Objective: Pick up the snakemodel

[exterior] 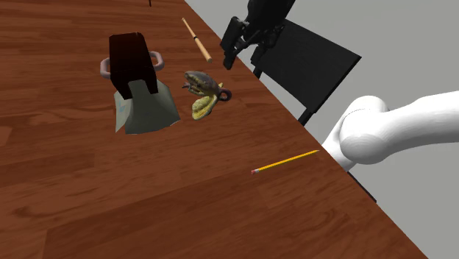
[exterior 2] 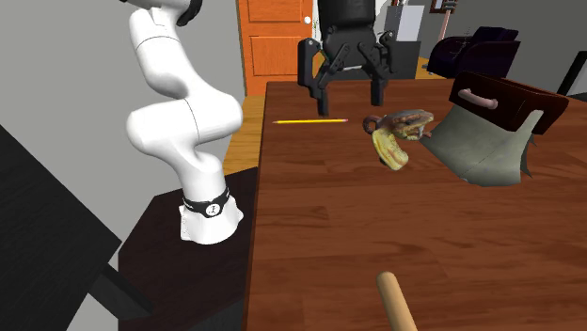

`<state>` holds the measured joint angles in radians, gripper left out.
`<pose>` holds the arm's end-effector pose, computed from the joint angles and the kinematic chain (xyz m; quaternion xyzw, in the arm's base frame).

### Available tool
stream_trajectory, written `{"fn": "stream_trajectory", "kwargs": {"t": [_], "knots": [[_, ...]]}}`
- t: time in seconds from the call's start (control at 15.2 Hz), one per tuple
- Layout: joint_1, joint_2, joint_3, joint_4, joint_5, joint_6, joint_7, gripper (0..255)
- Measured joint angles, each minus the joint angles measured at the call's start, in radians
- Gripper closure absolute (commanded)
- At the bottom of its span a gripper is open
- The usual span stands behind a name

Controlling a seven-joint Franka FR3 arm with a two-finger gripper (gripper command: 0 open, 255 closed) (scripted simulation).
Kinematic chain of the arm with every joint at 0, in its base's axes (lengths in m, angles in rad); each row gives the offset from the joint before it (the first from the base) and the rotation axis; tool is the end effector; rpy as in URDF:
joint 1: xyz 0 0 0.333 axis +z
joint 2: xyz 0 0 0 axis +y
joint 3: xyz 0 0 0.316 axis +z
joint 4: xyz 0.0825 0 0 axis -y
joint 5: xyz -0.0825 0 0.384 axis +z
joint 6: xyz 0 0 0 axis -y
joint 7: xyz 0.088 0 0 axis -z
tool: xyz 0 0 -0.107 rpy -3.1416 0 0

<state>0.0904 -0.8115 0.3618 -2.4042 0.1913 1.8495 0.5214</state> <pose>0.2872 0.1898 0.5811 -0.9891 0.0887 -0.1163 0.0156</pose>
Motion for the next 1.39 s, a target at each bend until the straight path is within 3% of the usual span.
{"fn": "stream_trajectory", "kwargs": {"t": [0.4,0.92,0.99,1.39], "knots": [[0.008,0.055,0.162,0.026,0.037,0.096,0.147,0],[0.017,0.069,0.219,-0.055,0.061,0.202,0.18,0],[0.017,0.07,0.22,-0.058,0.062,0.207,0.18,255],[0.017,0.071,0.222,-0.06,0.063,0.212,0.181,255]]}}
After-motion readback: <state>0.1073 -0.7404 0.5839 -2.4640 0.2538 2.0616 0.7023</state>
